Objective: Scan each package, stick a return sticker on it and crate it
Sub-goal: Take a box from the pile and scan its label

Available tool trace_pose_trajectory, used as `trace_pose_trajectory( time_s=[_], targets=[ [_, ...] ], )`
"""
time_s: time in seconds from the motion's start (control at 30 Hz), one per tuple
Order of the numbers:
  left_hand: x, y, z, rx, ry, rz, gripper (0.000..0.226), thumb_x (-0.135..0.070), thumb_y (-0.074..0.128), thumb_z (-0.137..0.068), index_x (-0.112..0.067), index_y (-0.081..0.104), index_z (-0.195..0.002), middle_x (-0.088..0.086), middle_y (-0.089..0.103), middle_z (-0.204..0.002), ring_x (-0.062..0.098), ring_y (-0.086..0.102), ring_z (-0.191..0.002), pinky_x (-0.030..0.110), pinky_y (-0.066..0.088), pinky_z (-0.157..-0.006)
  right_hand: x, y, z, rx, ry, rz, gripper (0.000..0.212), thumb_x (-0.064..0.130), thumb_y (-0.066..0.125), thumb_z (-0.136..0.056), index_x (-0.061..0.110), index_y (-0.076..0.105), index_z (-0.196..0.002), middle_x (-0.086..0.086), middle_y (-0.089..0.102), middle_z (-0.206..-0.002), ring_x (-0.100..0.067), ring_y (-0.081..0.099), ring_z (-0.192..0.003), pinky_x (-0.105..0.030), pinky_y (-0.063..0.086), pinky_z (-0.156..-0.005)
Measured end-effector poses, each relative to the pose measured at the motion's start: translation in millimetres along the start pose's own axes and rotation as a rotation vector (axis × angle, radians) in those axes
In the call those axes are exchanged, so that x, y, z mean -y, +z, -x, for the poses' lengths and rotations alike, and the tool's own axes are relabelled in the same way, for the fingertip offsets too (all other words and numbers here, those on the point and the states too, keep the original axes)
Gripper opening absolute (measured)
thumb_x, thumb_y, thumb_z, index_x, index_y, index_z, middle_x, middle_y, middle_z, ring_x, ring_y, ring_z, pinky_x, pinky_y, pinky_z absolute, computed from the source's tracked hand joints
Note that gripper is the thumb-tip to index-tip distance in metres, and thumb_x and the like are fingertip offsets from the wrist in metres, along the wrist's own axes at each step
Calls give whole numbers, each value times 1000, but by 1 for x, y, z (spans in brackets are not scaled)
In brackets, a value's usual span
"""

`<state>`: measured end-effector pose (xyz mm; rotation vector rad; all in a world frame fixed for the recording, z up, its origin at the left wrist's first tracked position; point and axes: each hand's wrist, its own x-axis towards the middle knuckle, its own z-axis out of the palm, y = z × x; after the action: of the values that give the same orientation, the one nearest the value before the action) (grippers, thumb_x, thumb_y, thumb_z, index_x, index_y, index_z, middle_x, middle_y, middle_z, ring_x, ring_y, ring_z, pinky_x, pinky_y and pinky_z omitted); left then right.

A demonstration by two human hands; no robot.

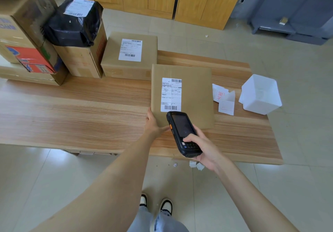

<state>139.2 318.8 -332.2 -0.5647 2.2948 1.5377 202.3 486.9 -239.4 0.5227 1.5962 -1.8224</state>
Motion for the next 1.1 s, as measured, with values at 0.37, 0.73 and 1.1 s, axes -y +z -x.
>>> trace_pose_trajectory(
  time_s=[0.37,0.73,1.1],
  targets=[
    [4,1,3,-15,31,25,116,-14,82,-70,-20,-1,-149,16,35,-138,29,42,-123,45,37,-106,-7,-6,6,-9,-28,28,66,-5,63,-80,32,48,-132,-5,65,-111,-21,64,-85,-30,53,-62],
    [7,4,6,-22,37,30,119,-16,83,-68,-22,-3,-150,17,32,-140,32,41,-125,49,36,-107,-7,-1,8,-30,-51,62,75,-5,69,-73,33,46,-133,-1,67,-106,-21,64,-88,-35,54,-73],
    [7,3,5,-14,36,35,119,-20,83,-69,-22,-4,-150,17,32,-139,32,41,-124,48,36,-107,-16,-3,8,-42,-55,82,75,-5,66,-78,34,42,-137,-1,66,-107,-22,64,-88,-35,53,-72]
  ],
)
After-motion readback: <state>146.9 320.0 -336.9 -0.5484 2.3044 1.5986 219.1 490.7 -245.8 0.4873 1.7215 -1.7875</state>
